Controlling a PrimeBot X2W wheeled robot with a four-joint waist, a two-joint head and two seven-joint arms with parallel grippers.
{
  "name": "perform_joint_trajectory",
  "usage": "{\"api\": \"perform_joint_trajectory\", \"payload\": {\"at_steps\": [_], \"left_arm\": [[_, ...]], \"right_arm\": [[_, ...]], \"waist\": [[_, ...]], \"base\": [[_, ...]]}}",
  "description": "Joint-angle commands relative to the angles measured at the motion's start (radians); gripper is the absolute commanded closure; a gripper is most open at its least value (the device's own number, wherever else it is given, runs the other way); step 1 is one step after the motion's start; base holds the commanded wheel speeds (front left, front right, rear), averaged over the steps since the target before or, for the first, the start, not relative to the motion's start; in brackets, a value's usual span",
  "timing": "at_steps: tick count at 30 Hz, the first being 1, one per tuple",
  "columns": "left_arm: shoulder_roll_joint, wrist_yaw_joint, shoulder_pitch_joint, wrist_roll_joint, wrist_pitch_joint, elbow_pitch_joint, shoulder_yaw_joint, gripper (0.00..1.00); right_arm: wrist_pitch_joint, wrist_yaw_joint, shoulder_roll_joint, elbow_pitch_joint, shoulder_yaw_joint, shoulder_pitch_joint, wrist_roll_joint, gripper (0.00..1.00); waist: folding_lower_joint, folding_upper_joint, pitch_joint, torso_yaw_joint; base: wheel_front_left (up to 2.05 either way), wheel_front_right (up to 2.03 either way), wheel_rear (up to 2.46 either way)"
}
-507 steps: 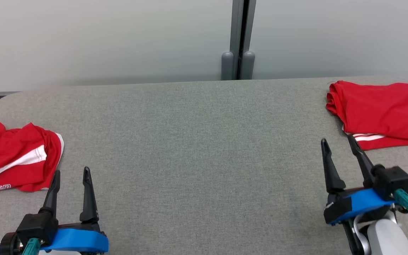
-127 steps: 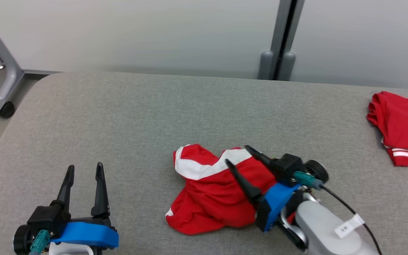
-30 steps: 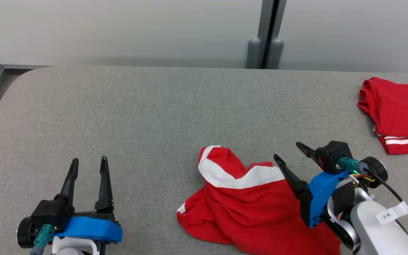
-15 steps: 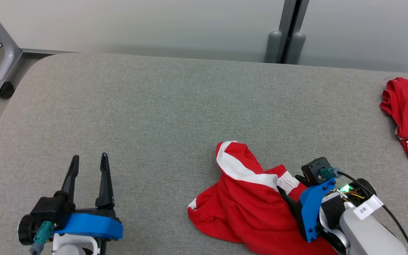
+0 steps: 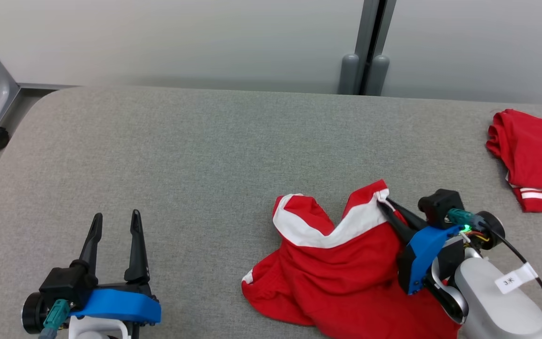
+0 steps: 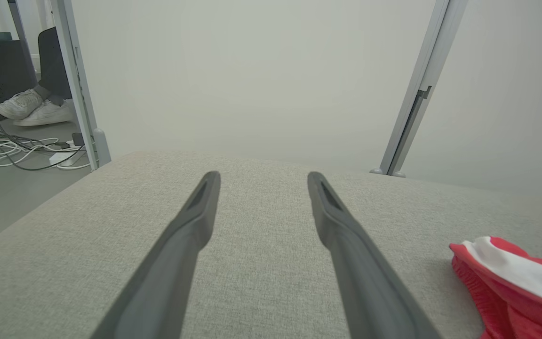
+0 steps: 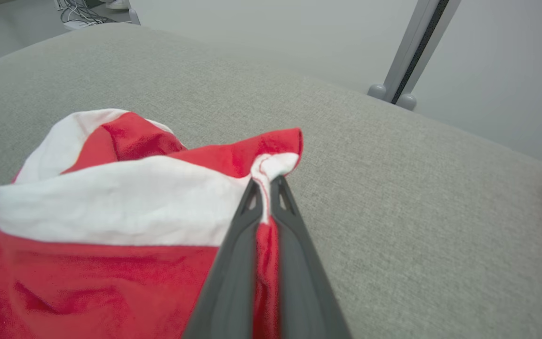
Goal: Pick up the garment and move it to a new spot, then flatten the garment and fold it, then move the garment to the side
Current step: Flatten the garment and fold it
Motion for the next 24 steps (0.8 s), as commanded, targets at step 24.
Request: {"api": "perform_joint_trajectory", "payload": {"at_steps": [24], "left_arm": [[-0.002,-0.002,-0.027,-0.004,-0.004,-0.014,-0.030,0.00]], "right_arm": [[-0.029,0.000,-0.010,-0.105,-0.189,-0.169,-0.069,1.00]], "waist": [[-0.0001,0.0000,0.047,0.016]], "base": [[0.00,0.00,0.00]]}}
